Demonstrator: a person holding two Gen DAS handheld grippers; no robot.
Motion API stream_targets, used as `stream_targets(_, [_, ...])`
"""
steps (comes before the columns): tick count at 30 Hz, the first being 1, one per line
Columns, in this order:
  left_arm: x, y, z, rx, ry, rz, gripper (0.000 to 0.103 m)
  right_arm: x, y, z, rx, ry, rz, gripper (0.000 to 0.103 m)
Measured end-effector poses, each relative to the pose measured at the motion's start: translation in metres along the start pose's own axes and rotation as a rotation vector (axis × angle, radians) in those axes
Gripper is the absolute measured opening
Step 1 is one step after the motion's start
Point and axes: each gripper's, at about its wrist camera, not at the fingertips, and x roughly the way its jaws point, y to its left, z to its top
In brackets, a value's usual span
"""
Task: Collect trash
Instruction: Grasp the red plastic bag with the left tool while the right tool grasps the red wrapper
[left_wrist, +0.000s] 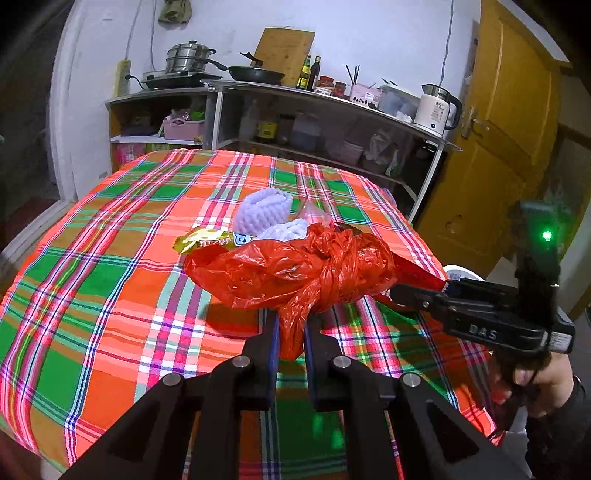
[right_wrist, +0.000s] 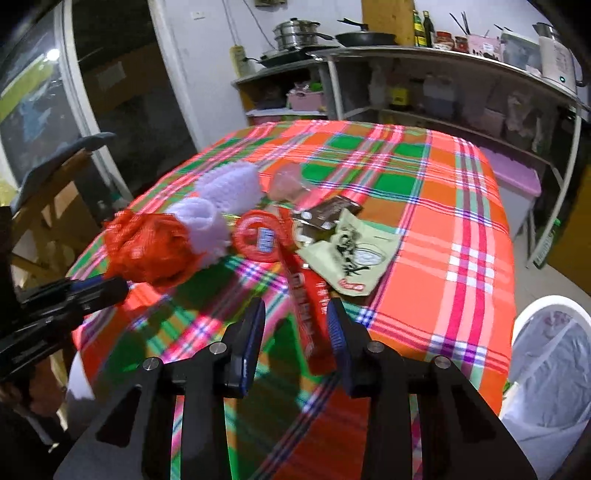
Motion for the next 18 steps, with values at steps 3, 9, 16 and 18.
stream_targets(3, [0.001, 0.002, 0.0, -0.006, 0.003, 0.001, 0.012, 0.007, -0.003, 0.001, 0.004, 0.025, -0.008, 0.036])
stream_targets(9, [0.001, 0.001, 0.0, -0.008, 0.004, 0.0, 0.012, 0.009, -0.003, 0.0, 0.016, 0.043, -0.017, 0.016])
stream_targets(16, [-0.003, -0.004, 0.0, -0.001, -0.005, -0.004, 0.012, -0.016, 0.0, -0.011, 0.04, 0.006, -0.001, 0.012])
stream_targets(18, [-0.005, -0.008, -0.001, 0.004, -0.006, -0.007, 0.012, -0.028, 0.001, -0.016, 0.054, -0.013, 0.003, 0.011])
